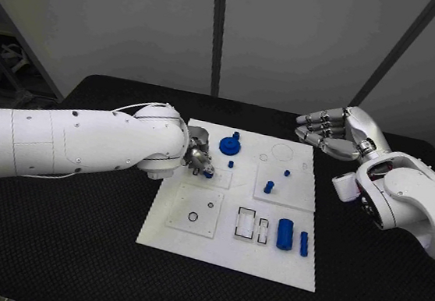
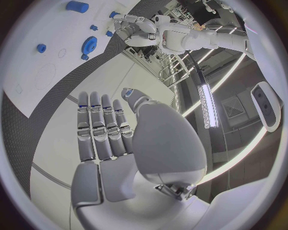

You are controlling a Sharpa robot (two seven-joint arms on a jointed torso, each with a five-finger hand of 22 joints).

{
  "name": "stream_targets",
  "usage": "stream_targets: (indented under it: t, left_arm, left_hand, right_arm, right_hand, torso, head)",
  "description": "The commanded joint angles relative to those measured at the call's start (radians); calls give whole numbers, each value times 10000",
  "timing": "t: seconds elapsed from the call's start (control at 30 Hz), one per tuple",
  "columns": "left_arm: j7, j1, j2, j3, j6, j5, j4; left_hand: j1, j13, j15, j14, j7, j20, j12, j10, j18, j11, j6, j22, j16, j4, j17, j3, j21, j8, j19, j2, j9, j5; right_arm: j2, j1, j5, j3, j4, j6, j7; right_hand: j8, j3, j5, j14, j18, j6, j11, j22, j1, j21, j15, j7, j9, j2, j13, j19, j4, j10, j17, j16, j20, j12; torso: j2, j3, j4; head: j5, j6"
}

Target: Assemble the parts on the task board

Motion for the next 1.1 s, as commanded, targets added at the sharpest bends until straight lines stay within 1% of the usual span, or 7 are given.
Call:
stream_targets:
  t: [0.03,0.13,0.33,0.67,0.8,0.9,1.1]
  left_arm:
    - [-57,-30,13,-37,409,-79,-14]
    - [-72,-30,25,-37,444,-79,-35]
    - [-99,-29,59,-37,471,-79,-113]
    - [-131,-28,137,-36,526,-79,-235]
    - [-167,-28,173,-36,601,-79,-269]
    - [-184,-28,190,-36,620,-79,-293]
    - [-196,-28,233,-36,612,-79,-359]
  left_hand:
    - [-148,67,-51,201,-118,-69,94,504,-201,-410,4,545,-11,-1658,12,1563,50,97,313,2,15,19]
    - [-258,129,-69,205,-169,-77,175,574,-206,-445,15,575,-9,-1617,14,1412,65,156,321,-2,19,2]
    - [-563,253,-126,210,-286,-123,340,676,-218,-525,86,649,-9,-1411,19,826,101,220,344,26,-74,-29]
    - [-751,380,-155,214,-325,-153,487,734,-234,-552,212,728,-5,-1196,29,324,140,209,371,125,-236,-28]
    - [-862,487,-170,215,-349,-163,607,787,-253,-571,304,821,-6,-1063,30,-49,201,201,406,165,-337,-40]
    - [-900,573,-178,215,-359,-171,697,826,-271,-578,360,903,-8,-989,31,-241,258,199,436,215,-394,-38]
    - [-993,675,-183,220,-372,-179,805,876,-288,-590,439,988,-1,-844,41,-477,315,196,467,298,-473,-29]
  right_arm:
    - [3,20,24,9,14,63,62]
    - [2,20,24,9,15,62,62]
    - [3,20,24,9,15,52,64]
    - [5,20,24,9,21,43,57]
    - [3,20,24,9,23,44,53]
    - [2,20,24,9,24,43,50]
    - [1,20,24,9,27,50,49]
  right_hand:
    - [-48,-15,74,-40,113,-21,37,-18,-116,-49,36,67,4,-2,-10,49,-16,-2,-17,7,-2,-60]
    - [-48,-15,74,-40,113,-21,37,-18,-116,-49,36,67,4,-2,-10,49,-16,-2,-17,7,-2,-60]
    - [-48,-15,74,-40,113,-21,37,-18,-116,-49,36,67,4,-2,-10,49,-16,-2,-17,7,-2,-60]
    - [-47,-18,97,-39,112,-20,39,-32,-130,-66,37,69,4,-4,-11,60,-12,-4,-28,8,-1,-60]
    - [-47,-18,97,-39,112,-20,39,-32,-130,-66,37,69,4,-4,-11,60,-12,-4,-28,8,-1,-60]
    - [-47,-18,97,-39,112,-20,39,-32,-130,-66,37,69,4,-4,-11,60,-12,-4,-28,8,-1,-60]
    - [-48,-22,111,-40,112,-22,42,-43,-146,-78,39,73,4,-3,-11,68,-5,-7,-36,7,0,-61]
  torso:
    - [3,-1,0]
    - [1,1,-5]
    - [2,4,-7]
    - [-3,4,-9]
    - [-1,1,-3]
    - [-1,6,-5]
    - [-6,6,3]
  head:
    - [-5,-14]
    - [-2,-22]
    - [-4,-36]
    - [-22,-58]
    - [-34,-61]
    - [-41,-60]
    - [-54,-57]
